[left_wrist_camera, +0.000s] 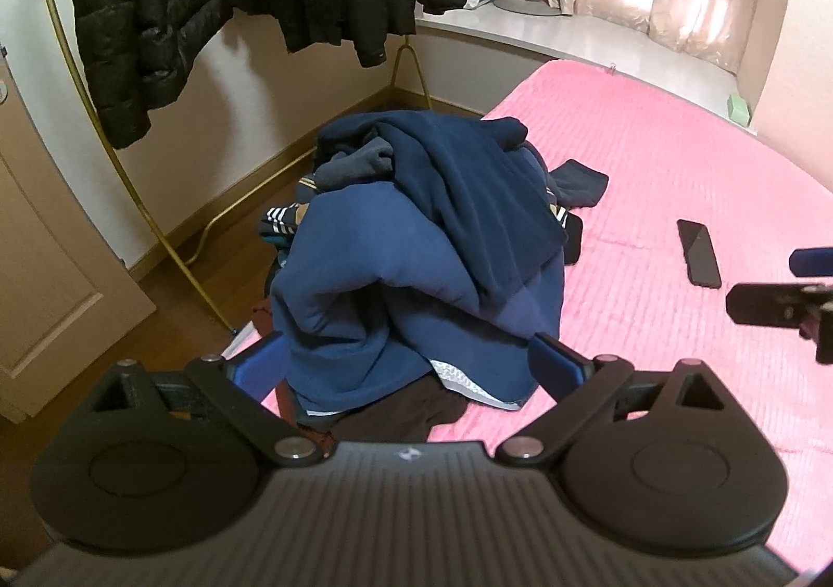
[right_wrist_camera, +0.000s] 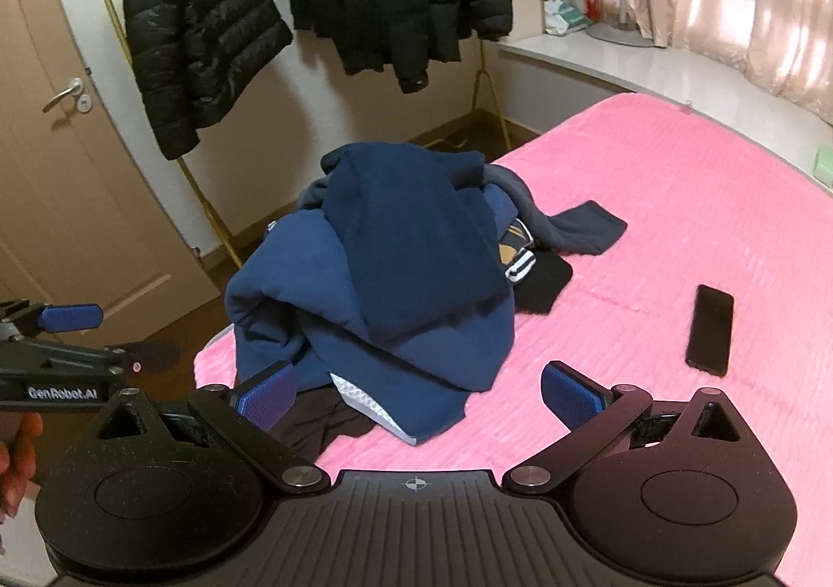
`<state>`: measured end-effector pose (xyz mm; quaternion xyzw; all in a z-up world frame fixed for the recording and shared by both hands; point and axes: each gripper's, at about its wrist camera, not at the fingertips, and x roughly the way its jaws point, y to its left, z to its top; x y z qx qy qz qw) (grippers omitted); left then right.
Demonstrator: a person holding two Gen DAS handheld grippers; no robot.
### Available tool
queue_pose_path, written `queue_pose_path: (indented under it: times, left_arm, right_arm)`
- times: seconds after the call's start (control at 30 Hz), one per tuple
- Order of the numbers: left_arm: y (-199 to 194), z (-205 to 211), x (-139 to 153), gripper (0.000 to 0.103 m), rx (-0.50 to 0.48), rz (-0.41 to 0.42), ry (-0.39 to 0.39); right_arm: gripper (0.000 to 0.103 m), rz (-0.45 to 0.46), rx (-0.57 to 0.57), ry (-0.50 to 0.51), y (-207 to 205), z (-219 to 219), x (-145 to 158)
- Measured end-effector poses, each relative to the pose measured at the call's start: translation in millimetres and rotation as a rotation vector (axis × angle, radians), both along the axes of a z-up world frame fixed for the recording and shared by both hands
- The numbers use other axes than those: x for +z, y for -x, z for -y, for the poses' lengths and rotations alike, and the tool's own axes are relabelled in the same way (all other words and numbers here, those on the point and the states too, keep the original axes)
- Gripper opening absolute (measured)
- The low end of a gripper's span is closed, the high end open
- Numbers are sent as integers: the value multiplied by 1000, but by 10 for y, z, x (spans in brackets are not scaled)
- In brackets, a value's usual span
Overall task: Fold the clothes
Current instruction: 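Reach into the clothes pile and grasp a navy garment with the right gripper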
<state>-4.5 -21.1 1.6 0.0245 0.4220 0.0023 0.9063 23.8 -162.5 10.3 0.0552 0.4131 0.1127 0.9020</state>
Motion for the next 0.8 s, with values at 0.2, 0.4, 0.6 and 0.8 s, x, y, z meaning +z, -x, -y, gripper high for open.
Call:
queue_pose_path:
  times: [0.2,0.4,0.6,0.8]
  left_arm:
    - [0,11,38,97,-10,-6,-60]
    - [-409,-89,-38,97,-186,38,-237]
    - [-1333,-497,-189,97,-249,98,-239]
    - [-2330,-891,-436,98,-303,69,-229]
  right_arm:
    - [102,1,34,2,-118,76,-140]
    - [102,16,67,21,-404,44,-213]
    - [102,0,75,14,-1093,-163,-282]
    - [85,31,141,55,-2290,-614,-419]
